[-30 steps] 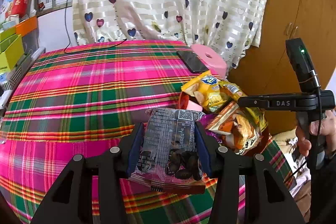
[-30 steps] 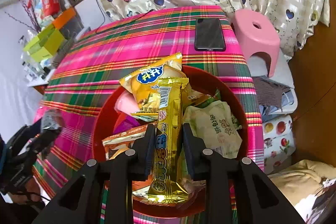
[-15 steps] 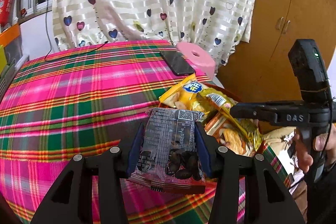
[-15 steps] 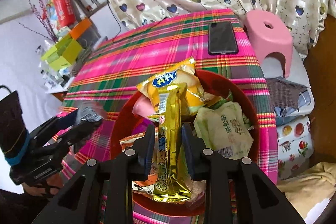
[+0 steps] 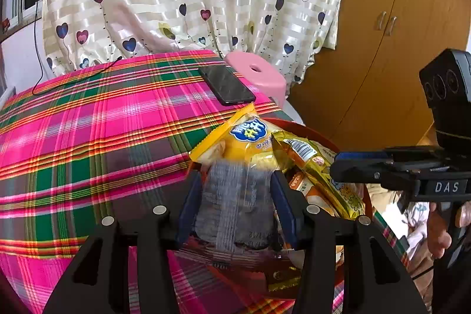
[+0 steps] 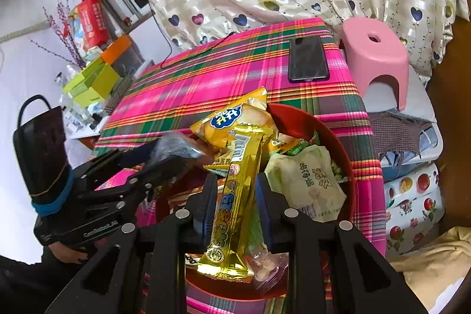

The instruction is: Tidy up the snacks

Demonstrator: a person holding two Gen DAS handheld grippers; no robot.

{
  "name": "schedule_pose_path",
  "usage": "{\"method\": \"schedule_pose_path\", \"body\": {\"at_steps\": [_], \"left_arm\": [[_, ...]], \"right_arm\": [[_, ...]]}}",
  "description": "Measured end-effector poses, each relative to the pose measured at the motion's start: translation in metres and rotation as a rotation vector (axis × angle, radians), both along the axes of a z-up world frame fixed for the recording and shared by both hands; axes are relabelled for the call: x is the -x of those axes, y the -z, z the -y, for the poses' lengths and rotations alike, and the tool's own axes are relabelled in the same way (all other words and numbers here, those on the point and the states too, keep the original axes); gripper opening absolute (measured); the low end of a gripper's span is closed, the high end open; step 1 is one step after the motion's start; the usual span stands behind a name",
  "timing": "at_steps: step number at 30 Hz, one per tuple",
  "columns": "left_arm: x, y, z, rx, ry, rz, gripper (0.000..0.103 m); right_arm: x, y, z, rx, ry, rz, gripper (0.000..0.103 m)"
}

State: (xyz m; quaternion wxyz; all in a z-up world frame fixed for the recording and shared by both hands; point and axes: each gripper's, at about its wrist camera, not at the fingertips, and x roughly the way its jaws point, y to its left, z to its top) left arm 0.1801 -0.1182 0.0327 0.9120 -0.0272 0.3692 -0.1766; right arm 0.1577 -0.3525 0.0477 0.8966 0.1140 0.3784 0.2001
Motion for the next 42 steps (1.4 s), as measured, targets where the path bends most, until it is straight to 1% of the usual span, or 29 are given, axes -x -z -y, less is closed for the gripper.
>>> {"method": "schedule_pose_path", "body": {"at_steps": [4, 9, 12, 21, 23, 28, 31, 36, 42], "left_arm": [[0.004, -0.003, -0.003, 0.007, -0.002, 0.019, 0.056], [0.014, -0.007, -0.008, 0.01, -0.023, 0.027, 0.056], [0.024, -0.009, -0.01, 0.005, -0.035, 0.025, 0.056], [0.056, -0.018, -0.012, -0.018, -0.07, 0.029, 0.056], [0.063, -0.02, -0.011, -0.038, -0.087, 0.035, 0.056], [0.077, -0.019, -0.012, -0.047, -0.098, 0.034, 0.056], [0.086, -0.017, -0.012, -0.049, -0.101, 0.029, 0.056], [0.097, -0.016, -0.012, -0.054, -0.104, 0.023, 0.056], [0.105, -0.015, -0.009, -0.052, -0.087, 0.013, 0.056]], "right_arm": [[0.001, 0.001, -0.002, 0.007, 0.013, -0.005, 0.028], [0.014, 0.0, -0.004, 0.048, 0.057, 0.019, 0.03], [0.026, -0.003, -0.008, 0.074, 0.075, 0.047, 0.03], [0.064, -0.007, -0.031, 0.179, 0.061, 0.151, 0.033], [0.072, -0.006, -0.036, 0.204, 0.069, 0.152, 0.035], [0.087, -0.004, -0.039, 0.225, 0.096, 0.155, 0.04], [0.094, -0.002, -0.041, 0.222, 0.105, 0.147, 0.04], [0.106, 0.004, -0.047, 0.246, 0.122, 0.133, 0.04], [0.114, 0.009, -0.051, 0.27, 0.144, 0.124, 0.04]]}}
